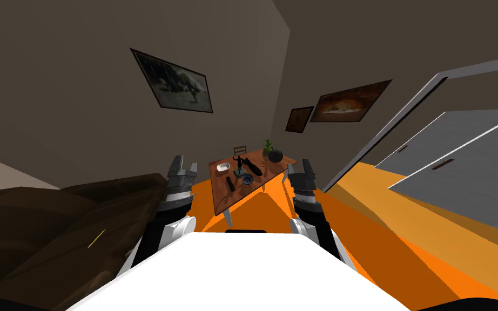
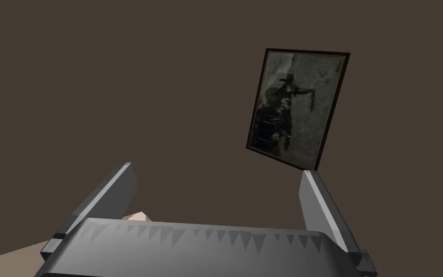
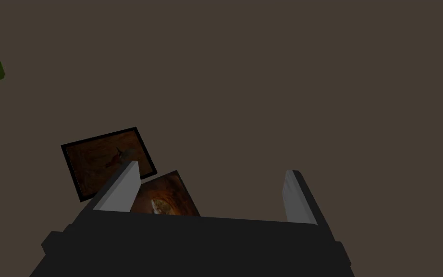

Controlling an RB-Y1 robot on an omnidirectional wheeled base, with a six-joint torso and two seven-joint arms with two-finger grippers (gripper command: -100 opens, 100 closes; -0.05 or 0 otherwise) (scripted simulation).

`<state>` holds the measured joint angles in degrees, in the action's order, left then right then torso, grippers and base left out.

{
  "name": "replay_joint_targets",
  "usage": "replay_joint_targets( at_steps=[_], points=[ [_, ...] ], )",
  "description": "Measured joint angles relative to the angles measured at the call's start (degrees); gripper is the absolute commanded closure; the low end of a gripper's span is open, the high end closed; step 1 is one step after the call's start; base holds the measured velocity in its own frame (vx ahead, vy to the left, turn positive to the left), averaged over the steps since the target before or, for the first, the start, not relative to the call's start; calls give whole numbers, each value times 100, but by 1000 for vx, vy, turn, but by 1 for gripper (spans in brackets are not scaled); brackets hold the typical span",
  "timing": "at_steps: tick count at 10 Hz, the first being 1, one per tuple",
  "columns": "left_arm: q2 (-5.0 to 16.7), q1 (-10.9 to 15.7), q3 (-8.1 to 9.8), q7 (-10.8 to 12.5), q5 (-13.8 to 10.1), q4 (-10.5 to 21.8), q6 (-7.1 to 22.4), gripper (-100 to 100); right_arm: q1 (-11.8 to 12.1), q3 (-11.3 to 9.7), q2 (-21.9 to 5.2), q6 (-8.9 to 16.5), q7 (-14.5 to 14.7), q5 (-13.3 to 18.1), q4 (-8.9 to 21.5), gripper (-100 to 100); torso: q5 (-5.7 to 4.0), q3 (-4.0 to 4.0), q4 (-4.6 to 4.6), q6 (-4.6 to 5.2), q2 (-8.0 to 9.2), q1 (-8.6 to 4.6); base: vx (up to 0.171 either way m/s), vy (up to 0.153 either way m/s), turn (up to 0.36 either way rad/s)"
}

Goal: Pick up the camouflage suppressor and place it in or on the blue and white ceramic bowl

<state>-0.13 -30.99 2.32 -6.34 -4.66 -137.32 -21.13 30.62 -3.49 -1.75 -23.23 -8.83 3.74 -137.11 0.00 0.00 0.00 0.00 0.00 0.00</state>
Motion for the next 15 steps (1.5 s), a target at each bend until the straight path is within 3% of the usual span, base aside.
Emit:
replay_joint_targets(
  at_steps=[3, 6, 8, 13, 15],
  points=[
    [392, 36, 5, -196, -153, 177, 139, -100, -1, -1, 1, 0, 0, 0, 0, 0, -6, 21, 8, 1, 37, -26, -92, -70, -59],
    [820, 142, 96, -467, -486, 458, 473, -100, -1, -1, 0, 0, 0, 0, 0, 0, -4, 11, 4, 1, 18, -17, -40, -43, -78],
    [940, 248, 63, -652, -608, 647, 643, -100, -1, 0, 0, 0, 0, 0, 0, 0, -2, 6, 2, 1, 10, -6, -25, -24, -110],
    [1506, 487, 41, -1176, -1192, 1399, 1133, -100, 0, 0, 0, 0, 0, 0, 0, 0, -2, 4, 2, -1, 6, -6, -18, -27, -122],
    [1727, 649, -4, -1476, -1471, 1681, 1498, -100, 0, 0, 0, 0, 0, 0, 0, 0, -1, 2, 1, 2, 3, -4, -9, -16, -151]
  ],
)
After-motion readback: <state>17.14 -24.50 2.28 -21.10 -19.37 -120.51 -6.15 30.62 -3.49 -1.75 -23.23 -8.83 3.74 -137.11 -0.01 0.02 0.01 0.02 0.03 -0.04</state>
